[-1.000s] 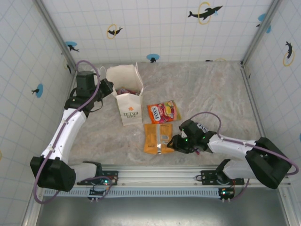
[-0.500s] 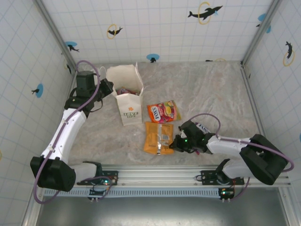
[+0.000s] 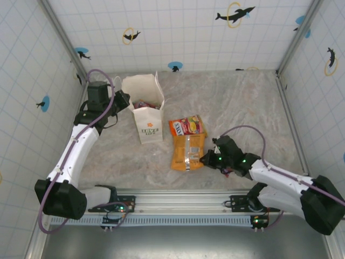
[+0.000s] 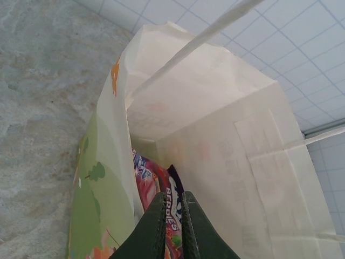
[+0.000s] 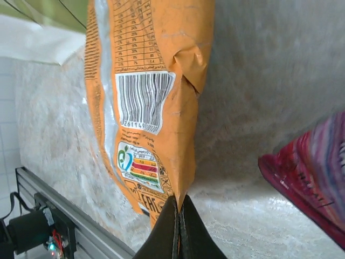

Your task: Place the snacks into the paper bag

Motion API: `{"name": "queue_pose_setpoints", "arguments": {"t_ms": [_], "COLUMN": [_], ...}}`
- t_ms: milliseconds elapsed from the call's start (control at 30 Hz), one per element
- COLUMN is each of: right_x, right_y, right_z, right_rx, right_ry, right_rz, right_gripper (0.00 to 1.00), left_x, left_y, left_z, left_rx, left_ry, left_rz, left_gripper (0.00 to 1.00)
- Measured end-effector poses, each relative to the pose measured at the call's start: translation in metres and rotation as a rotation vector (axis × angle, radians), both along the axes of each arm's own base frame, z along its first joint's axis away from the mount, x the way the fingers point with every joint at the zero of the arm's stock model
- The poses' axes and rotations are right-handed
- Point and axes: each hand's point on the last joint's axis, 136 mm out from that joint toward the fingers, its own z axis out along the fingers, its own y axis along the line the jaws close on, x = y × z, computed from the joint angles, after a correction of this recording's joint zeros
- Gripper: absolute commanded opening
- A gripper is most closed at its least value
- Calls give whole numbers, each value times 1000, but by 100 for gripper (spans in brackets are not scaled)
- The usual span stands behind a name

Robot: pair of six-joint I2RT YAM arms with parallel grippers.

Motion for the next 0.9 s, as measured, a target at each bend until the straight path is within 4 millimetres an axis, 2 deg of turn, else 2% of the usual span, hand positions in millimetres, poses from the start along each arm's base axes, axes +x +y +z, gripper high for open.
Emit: {"name": "queue_pose_setpoints", "arguments": {"t_ms": [200,433,667,900], "right_x": [27,49,85,119], "right_y": [-4,-8,-1,14], "right_z": [46,83,146,205], "right_rx": [-29,-80,-102,-110], "right_ry": [-179,-329,-499,-637], "right_rz": [-21,-8,19,74], "right_gripper": [0,0,0,0], "left_x": [0,0,0,0], "left_y": [0,0,0,0], "left_z": [0,0,0,0], "left_rx": [0,0,0,0], "left_ry": [0,0,0,0], "left_rz": [0,0,-1,-1], "left_gripper": [13,13,13,13]}}
